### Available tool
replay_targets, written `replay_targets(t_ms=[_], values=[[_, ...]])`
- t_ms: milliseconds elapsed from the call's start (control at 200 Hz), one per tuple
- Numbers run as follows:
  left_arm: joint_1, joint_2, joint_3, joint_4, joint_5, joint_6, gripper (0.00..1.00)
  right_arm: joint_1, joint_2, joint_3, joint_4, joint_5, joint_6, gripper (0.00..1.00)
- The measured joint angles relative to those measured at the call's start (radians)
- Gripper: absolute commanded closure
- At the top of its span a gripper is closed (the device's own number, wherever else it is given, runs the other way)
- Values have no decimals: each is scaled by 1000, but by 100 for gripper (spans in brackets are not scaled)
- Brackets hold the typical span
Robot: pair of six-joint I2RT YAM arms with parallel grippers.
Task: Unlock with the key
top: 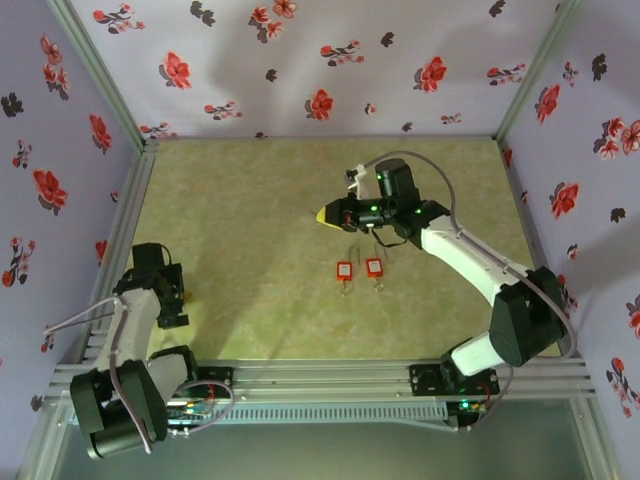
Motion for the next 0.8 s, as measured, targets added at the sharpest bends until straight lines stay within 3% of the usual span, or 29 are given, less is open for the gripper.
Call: replay_targets(t_ms=[210, 325, 530, 800], values=[[5, 161, 68, -32, 1, -2, 18, -8, 2, 19, -39, -11, -38, 100], [8, 193, 81, -60, 4, 4, 32, -16, 2, 21, -56, -13, -53, 100], [14, 258, 122, -109, 31, 75, 40, -31, 2, 21, -69, -13, -66, 100], [17, 372, 210, -180, 85, 287, 44, -43, 3, 24, -69, -17, -69, 100]])
